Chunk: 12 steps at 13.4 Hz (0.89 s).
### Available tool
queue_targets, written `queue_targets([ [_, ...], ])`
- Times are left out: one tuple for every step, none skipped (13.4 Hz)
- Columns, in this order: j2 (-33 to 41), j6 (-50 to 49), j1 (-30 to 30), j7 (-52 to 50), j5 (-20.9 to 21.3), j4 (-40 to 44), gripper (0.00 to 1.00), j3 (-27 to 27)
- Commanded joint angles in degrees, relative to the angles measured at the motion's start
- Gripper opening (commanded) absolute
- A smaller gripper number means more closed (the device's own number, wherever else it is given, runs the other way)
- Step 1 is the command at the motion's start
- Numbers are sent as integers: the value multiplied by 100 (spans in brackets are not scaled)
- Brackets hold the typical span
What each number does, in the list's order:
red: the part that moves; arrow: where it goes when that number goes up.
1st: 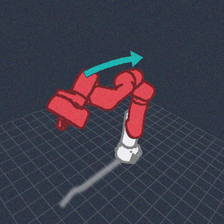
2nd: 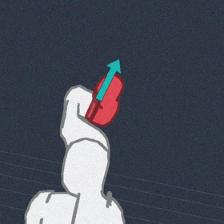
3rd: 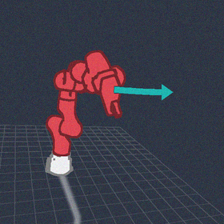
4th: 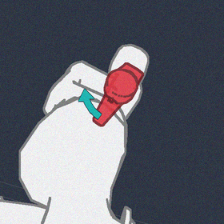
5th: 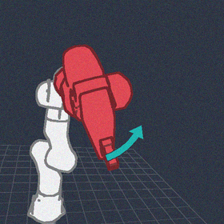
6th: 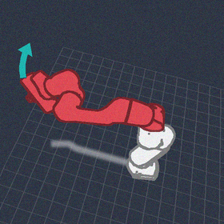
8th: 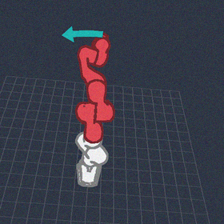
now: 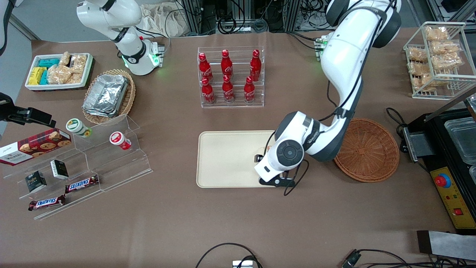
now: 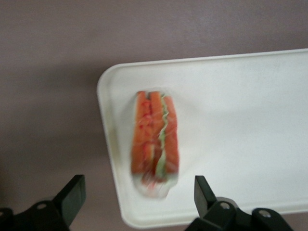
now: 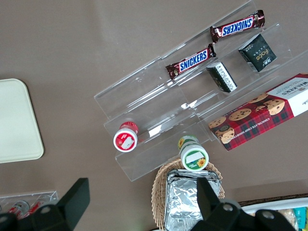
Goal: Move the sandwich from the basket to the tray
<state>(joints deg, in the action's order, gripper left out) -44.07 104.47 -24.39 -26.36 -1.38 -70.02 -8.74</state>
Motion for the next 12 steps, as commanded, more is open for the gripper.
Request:
queue_targets([
  [923,-488,250,-54,33,-518,100,13],
  [1326,-445,372,-27,41,-982,100,13],
  [1722,-384,504,34,50,-1422,100,13],
  [2083,-340,636,43,50,-1835,100,13],
  [2408,-279,646,52,68,-2196,100,13],
  [2707,-165,655,52,111,-2513,100,30],
  [2971,-85,663,52,234,-2760,100,39],
  [3157,-85,820,52,270,-2884,100,65],
  [3289,-111,970,61,270,-2938,100,66],
  [3412,-146,1128,96,270,-2938,100,66],
  [3544,-190,1321,313,270,-2938,100,66],
  [3624,-329,1540,672,261,-2929,100,66],
])
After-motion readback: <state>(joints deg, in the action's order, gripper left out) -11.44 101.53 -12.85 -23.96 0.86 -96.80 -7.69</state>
